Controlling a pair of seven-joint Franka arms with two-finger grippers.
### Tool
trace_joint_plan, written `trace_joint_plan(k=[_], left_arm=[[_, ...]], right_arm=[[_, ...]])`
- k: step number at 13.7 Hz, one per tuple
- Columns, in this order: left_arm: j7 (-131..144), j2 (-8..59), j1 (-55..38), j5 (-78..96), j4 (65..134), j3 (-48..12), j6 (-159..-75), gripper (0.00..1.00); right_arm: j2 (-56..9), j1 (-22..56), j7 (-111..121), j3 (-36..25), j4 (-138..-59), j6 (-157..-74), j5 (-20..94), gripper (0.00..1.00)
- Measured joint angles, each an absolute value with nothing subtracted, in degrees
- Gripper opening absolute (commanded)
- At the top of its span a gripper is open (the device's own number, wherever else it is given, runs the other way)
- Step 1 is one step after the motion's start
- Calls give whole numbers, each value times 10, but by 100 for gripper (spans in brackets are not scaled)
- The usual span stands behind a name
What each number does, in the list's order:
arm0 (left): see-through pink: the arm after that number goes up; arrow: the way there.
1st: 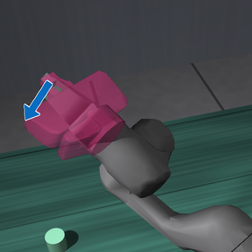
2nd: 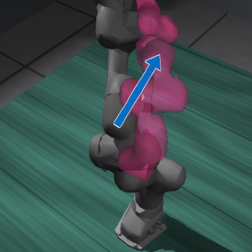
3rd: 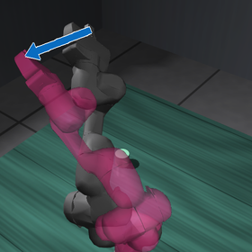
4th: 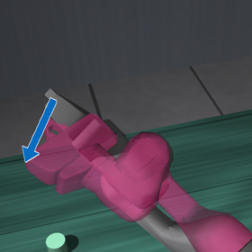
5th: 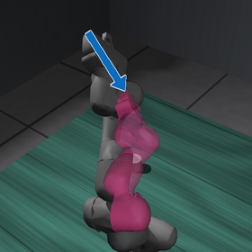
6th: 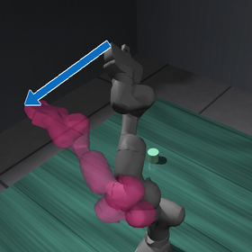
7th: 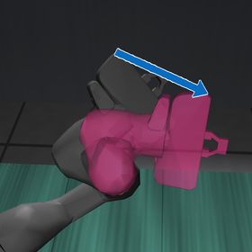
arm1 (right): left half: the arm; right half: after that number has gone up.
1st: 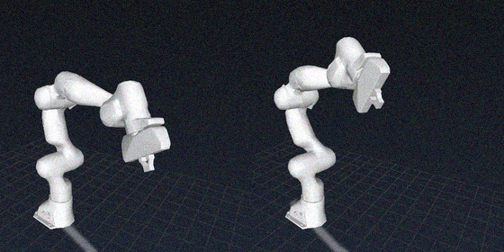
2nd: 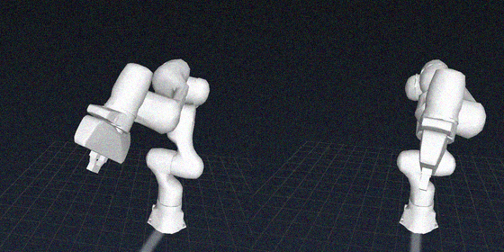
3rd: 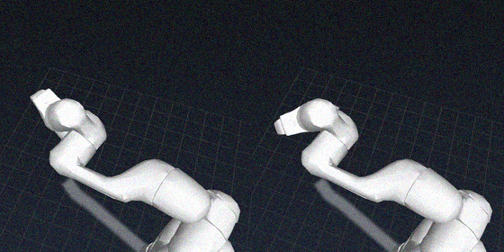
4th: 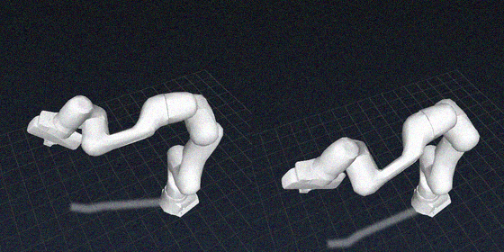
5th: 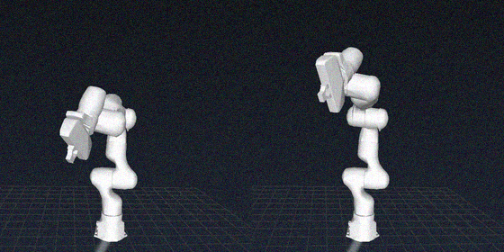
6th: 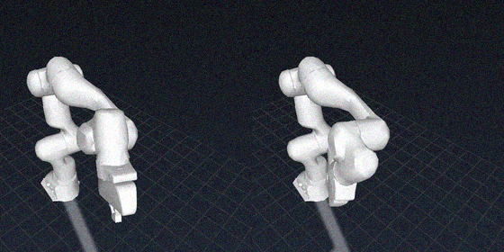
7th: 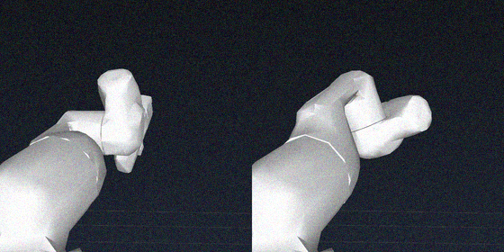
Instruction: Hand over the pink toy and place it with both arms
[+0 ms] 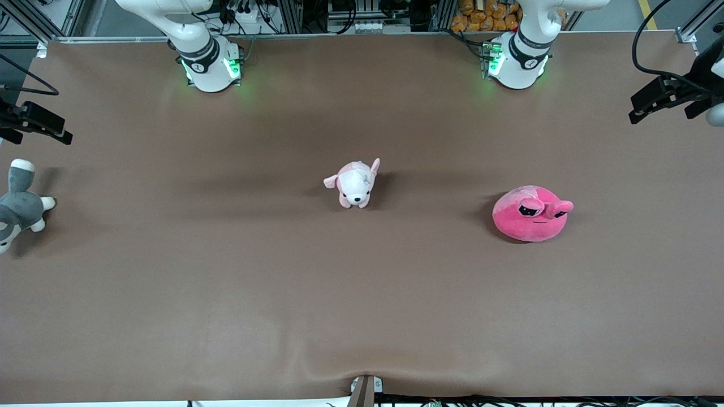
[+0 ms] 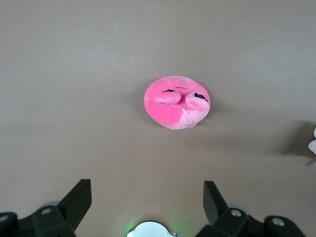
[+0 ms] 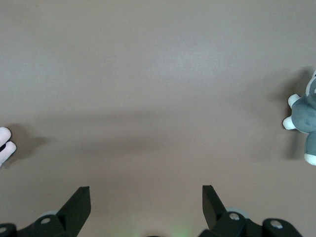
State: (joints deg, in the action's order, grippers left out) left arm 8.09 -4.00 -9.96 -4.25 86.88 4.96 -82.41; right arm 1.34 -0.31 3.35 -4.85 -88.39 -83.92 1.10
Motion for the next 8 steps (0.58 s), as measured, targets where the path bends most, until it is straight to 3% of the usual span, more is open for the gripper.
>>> trace_joint_plan(k=[8], left_arm=[[81, -40, -99, -32, 868, 50, -821, 100]], right_arm=[[13, -3, 34, -46, -884, -838, 11, 100]])
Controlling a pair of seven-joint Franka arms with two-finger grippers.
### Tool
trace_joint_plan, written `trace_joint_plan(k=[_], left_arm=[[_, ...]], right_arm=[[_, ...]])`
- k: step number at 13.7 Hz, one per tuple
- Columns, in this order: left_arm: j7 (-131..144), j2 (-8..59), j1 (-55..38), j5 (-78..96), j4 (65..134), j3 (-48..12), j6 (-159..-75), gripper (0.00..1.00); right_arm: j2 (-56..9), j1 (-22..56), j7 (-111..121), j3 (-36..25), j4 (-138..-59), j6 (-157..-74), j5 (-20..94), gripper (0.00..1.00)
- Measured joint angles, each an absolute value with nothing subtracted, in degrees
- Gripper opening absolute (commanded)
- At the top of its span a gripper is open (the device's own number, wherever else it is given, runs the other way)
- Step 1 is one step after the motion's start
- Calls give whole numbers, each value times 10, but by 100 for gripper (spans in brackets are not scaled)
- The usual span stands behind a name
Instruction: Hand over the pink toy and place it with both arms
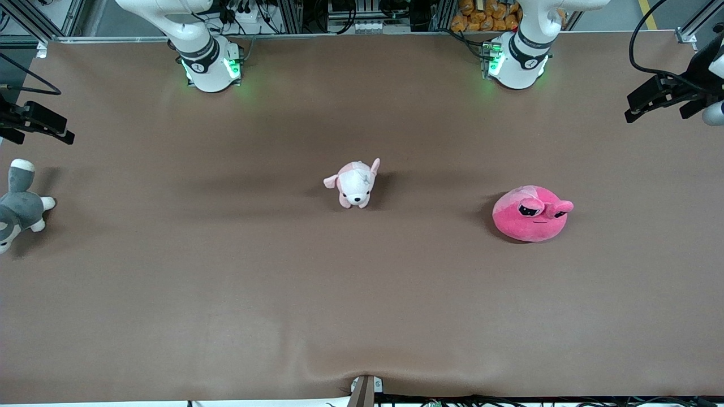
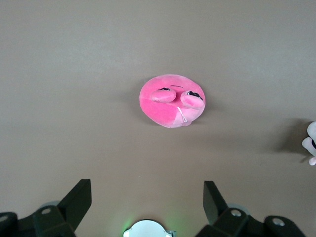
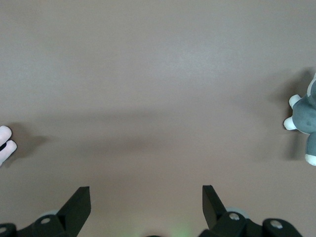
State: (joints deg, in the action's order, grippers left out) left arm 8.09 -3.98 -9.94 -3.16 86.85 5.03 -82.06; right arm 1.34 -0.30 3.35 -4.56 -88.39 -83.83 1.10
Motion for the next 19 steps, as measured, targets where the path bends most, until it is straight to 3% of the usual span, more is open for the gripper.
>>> trace_joint_plan(k=[19], left_arm=[[127, -34, -103, -20, 872, 41, -804, 100]], right_arm=[[11, -5, 33, -50, -884, -838, 10, 100]])
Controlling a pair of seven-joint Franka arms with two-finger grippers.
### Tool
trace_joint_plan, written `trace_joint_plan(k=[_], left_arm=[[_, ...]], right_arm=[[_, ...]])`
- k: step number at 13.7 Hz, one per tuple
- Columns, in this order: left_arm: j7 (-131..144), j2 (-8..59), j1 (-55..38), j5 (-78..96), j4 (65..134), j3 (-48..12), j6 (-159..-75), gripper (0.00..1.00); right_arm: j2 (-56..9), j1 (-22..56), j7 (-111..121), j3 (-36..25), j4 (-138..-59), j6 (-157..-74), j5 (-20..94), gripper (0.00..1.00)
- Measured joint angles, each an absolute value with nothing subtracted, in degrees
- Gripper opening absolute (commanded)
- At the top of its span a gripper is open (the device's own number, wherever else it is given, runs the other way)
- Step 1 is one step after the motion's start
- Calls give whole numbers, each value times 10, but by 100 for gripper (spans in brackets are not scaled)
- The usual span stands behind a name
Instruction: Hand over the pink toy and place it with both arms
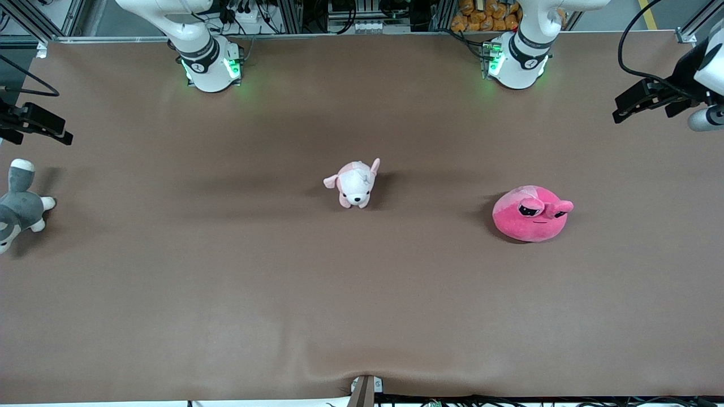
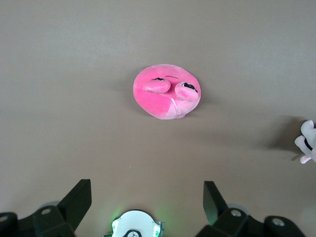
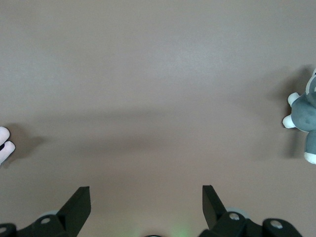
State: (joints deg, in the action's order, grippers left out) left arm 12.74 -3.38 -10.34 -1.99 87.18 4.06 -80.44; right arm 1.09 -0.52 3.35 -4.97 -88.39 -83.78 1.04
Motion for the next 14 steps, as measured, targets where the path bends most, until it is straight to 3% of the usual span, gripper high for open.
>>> trace_joint_plan(k=[14], left_arm=[[137, -34, -101, -20, 872, 37, -804, 100]], right_arm=[[11, -12, 33, -52, -884, -839, 10, 100]])
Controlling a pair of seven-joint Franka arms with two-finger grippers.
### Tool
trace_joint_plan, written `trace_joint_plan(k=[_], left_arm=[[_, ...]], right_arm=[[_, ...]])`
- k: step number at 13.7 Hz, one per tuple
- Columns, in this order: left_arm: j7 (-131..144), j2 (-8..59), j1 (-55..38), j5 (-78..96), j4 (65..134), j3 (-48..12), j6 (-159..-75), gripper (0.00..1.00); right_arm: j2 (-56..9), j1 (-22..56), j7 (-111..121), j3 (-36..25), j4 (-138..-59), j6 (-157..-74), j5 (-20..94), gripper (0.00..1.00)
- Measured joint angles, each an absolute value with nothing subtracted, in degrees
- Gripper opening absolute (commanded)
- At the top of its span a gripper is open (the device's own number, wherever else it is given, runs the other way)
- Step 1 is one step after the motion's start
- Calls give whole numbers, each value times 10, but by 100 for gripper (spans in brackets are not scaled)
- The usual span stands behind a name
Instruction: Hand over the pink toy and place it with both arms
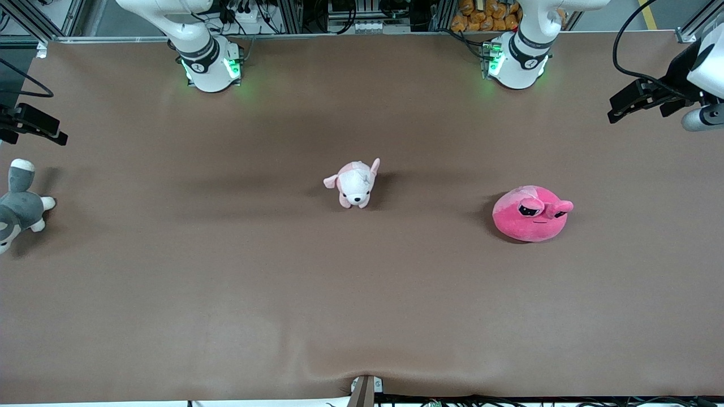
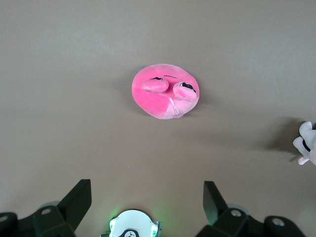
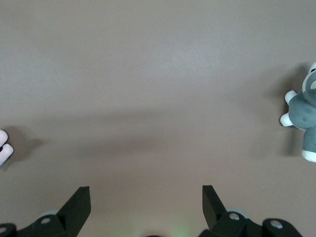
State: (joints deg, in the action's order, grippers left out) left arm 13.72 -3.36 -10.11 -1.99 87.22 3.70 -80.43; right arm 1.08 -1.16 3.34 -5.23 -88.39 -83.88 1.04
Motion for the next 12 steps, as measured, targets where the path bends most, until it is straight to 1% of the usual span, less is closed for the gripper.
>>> trace_joint_plan(k=[8, 12], left_arm=[[159, -32, -101, -20, 892, 37, -804, 100], [180, -32, -99, -20, 919, 37, -802, 100]], right_arm=[[9, -12, 33, -52, -884, -841, 10, 100], [5, -12, 33, -52, -884, -842, 10, 100]])
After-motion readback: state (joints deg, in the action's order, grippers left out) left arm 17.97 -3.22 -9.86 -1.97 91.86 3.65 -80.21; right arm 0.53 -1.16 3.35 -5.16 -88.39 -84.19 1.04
